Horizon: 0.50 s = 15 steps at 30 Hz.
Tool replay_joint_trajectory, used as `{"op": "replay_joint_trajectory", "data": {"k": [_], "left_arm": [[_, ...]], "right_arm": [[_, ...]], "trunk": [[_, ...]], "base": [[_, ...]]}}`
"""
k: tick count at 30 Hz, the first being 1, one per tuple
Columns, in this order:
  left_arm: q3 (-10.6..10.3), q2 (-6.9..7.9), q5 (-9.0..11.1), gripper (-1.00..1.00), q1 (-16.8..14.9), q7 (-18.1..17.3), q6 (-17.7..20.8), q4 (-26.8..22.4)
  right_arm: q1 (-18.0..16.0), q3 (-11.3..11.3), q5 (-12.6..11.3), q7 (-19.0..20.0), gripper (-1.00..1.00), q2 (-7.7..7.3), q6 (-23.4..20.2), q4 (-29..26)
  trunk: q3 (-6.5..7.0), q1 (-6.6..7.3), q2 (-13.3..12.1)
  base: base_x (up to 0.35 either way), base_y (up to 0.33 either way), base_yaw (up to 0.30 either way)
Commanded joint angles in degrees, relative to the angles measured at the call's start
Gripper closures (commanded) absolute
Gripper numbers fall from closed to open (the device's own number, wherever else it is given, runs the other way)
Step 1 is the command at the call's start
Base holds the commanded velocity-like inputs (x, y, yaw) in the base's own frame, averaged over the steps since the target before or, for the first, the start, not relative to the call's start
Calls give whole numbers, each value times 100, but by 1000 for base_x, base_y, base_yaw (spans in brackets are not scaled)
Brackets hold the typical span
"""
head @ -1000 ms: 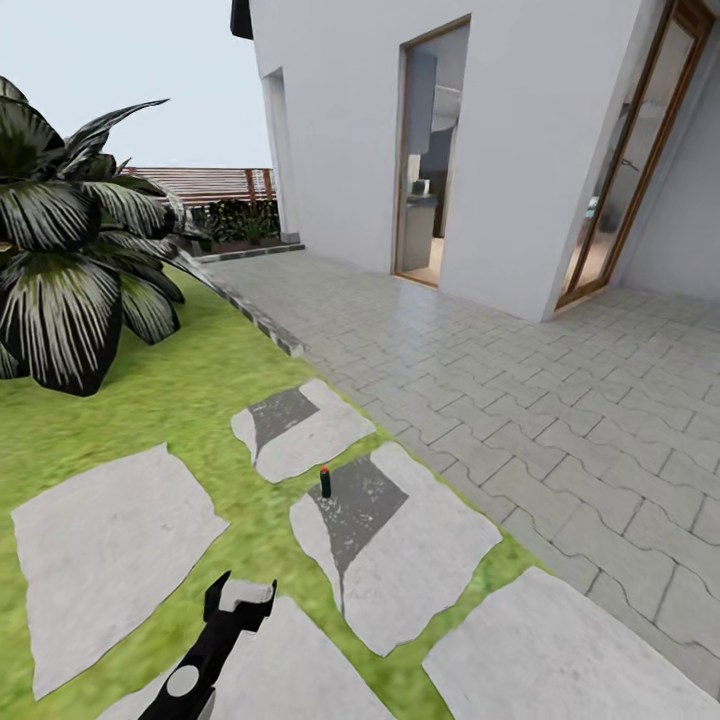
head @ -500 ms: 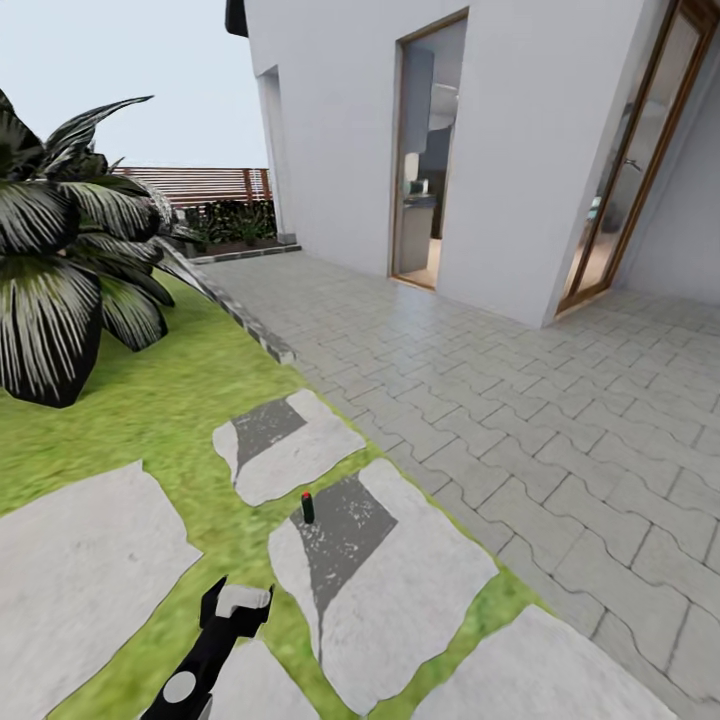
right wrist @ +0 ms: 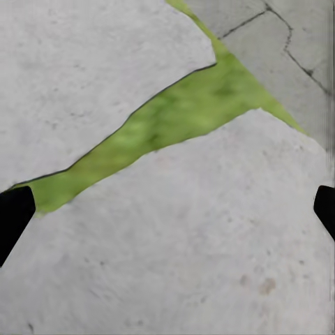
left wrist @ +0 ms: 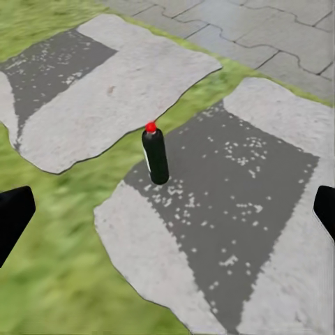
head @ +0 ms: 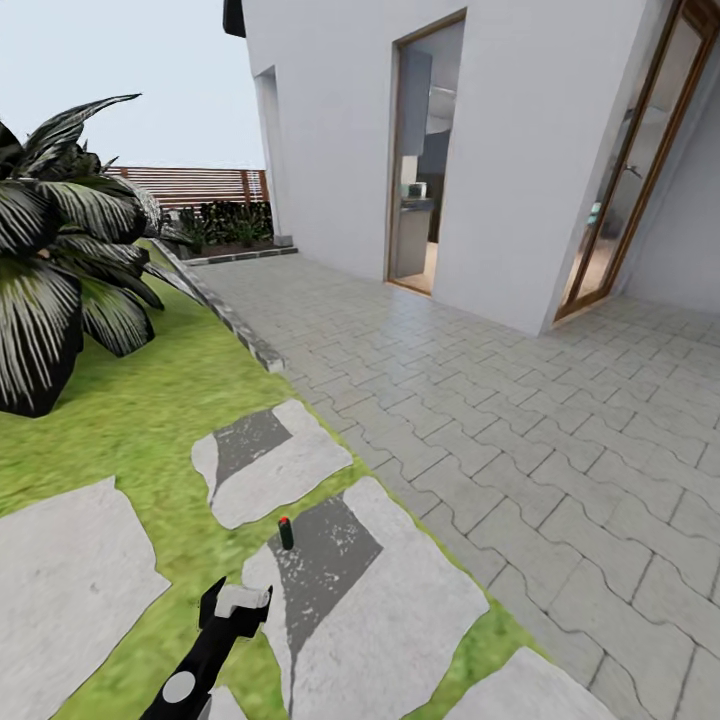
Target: In the garden, pick up the pesticide atomizer on the floor and spray pesticide onto both trees until each tree trunk is fully covered.
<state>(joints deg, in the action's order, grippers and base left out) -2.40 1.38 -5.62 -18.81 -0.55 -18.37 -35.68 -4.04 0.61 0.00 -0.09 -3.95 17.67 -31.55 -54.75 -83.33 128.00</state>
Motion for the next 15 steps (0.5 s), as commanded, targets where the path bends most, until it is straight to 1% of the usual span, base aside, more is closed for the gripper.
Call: {"op": "replay_joint_trajectory", "data": {"k": [1,7,15], "left_arm": [[1,1,0,-100,0,0,0,0],[-2,3,0,-100,5,2,0,0],[1,3,-1,-100,7,2,0,3]], "right_arm": [[0,0,0,0,-100,0,0,0],[0,0,0,0,-100,0,0,0],[0,0,0,0,-100,0,0,0]], "trunk": [[0,0,0],[0,0,0],[0,0,0]], "base": [[230,-201,0],[205,-216,0],[174,-233,0]]}}
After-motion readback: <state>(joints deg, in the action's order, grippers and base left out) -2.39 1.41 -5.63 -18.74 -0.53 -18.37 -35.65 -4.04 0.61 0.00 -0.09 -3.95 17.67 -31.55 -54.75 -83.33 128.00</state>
